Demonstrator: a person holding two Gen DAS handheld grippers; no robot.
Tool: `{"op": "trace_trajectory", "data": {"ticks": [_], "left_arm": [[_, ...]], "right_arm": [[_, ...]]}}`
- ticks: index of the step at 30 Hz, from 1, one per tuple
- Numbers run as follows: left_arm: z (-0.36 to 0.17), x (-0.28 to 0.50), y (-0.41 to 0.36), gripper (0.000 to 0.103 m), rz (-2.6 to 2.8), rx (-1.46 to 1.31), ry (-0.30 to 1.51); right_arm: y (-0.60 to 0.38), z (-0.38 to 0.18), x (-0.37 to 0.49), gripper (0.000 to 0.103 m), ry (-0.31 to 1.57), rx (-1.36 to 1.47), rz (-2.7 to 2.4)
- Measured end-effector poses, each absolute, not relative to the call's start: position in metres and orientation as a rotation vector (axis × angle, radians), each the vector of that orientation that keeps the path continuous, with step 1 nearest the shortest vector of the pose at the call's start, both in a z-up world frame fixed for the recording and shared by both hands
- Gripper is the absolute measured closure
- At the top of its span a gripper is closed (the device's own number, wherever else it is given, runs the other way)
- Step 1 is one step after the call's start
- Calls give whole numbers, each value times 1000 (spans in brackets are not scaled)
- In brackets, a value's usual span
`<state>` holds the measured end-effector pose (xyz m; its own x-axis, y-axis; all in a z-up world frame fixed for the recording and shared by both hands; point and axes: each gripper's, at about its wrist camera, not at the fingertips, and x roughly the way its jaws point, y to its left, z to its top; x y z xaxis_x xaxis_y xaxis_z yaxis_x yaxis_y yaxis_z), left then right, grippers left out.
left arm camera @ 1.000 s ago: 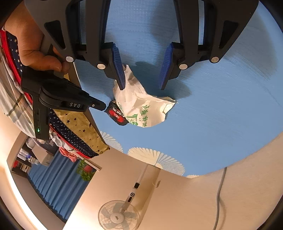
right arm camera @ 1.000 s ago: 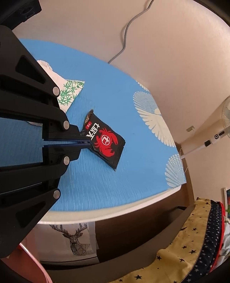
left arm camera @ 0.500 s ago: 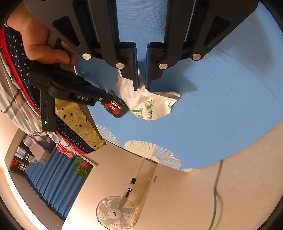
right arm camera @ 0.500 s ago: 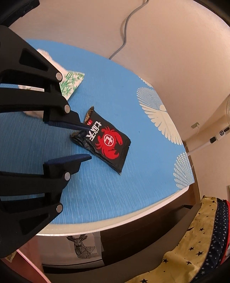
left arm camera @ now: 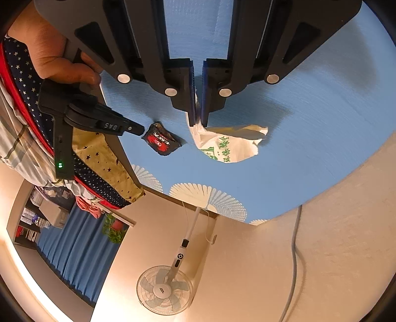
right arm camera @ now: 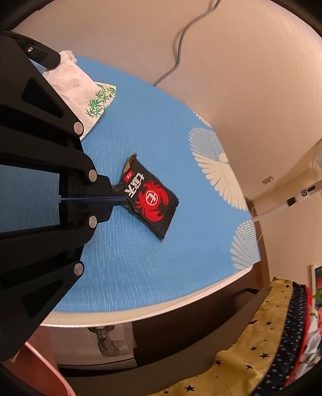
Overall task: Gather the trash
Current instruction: 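Lift the black packet with the right tool while the left tool lifts the white bag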
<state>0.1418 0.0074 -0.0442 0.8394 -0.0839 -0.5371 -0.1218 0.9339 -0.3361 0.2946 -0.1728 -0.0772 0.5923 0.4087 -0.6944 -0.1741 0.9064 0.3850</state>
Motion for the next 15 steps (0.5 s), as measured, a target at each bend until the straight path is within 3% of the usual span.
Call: {"op": "trace_trajectory", "data": {"ticks": [5,9,11,13,15], "left_arm": [[-40,136,11,100,19,-368,576],[-41,130,16,100,25,-380,580],[-42,129,15,100,24,-379,586],[-43,129,15,100,23,-373,589],[-43,130,17,100,26,-370,588]], "right_arm": [[-177,-65,284,103,872,285,347],[-184,-72,286,96,898,359,309],[-181,-78,289,89,905,361,302],[-174,-82,291,74,905,342,299],[-167,-83,295,68,904,320,298]]}}
